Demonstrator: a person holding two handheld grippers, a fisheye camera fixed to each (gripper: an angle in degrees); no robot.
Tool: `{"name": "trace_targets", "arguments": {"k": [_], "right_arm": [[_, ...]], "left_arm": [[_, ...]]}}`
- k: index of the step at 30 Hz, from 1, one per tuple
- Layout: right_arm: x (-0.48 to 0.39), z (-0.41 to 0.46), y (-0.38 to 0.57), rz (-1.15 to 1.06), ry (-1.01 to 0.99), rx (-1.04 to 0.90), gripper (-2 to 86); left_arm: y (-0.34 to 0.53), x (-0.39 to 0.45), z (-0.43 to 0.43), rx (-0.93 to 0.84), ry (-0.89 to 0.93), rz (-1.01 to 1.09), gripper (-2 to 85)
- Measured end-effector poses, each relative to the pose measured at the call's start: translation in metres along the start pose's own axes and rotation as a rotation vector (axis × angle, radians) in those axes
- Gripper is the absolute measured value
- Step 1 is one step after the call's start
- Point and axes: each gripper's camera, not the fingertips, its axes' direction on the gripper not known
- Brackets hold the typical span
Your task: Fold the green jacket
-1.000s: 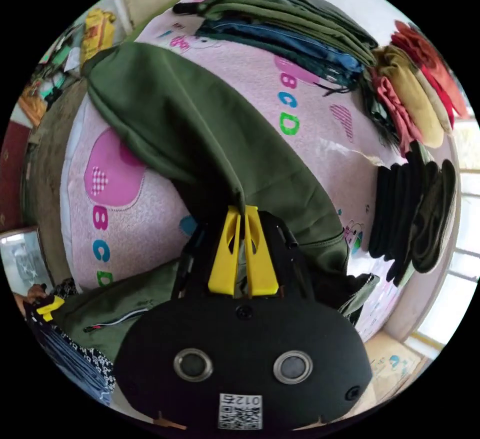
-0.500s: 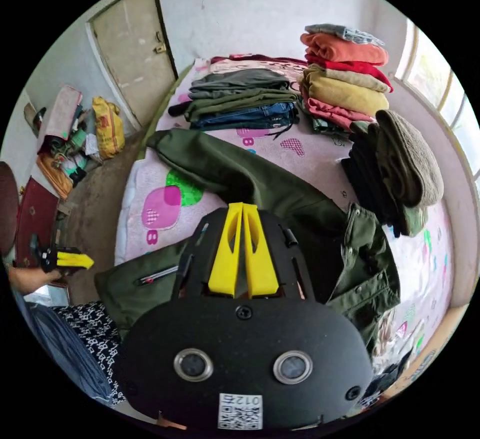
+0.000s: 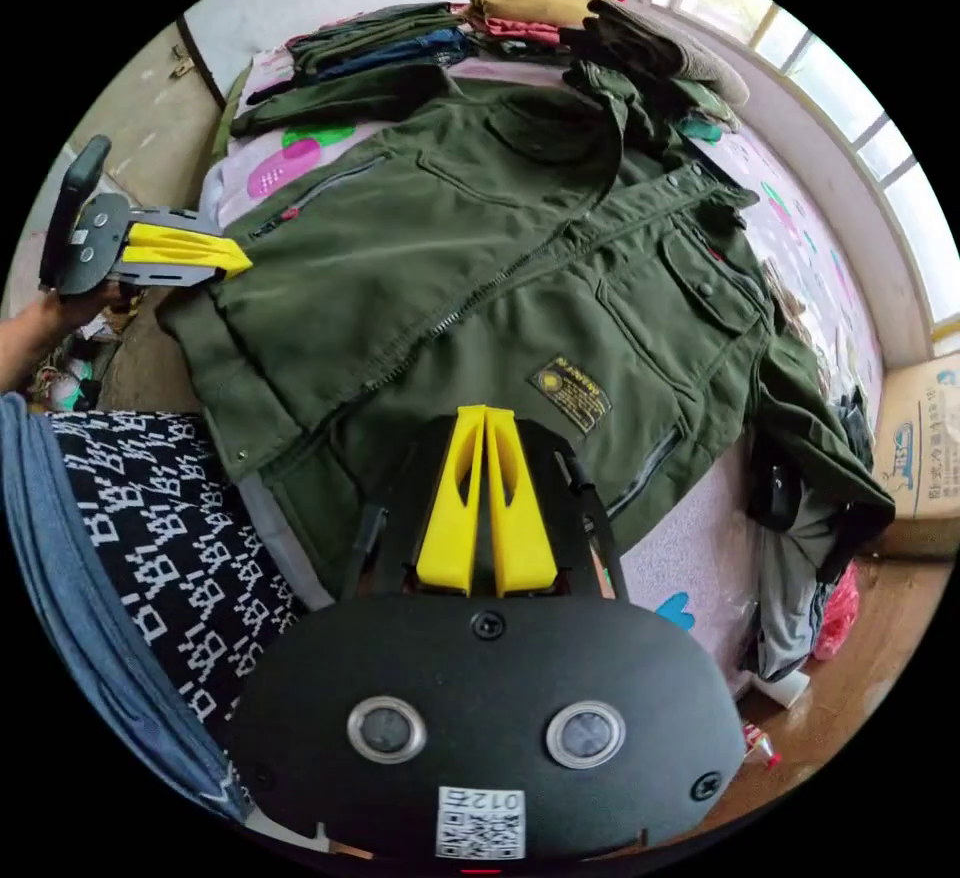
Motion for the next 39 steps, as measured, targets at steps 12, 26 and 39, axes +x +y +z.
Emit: {"name": "trace_targets", "arguments": {"k": [12,26,39], "right_arm": [[0.054,-0.046,0.054,-0.013,-0.271,0.097,0.0],[0.064,0.029,0.058,-0.13,-0.077,-0.209,0.6],[0.186,0.051,0.04,0.159,-0.418,-0.275,0.2]], "left_arm": [[-0.076,-0.059,-0.046,0.141,0.127,0.108,-0.1],[-0.177,-0.122,-0.021,0.131,0.172,0.081,-0.1],[-0.469,-0.328,0.058,0.139,0.265,-0.389,-0.2]]}}
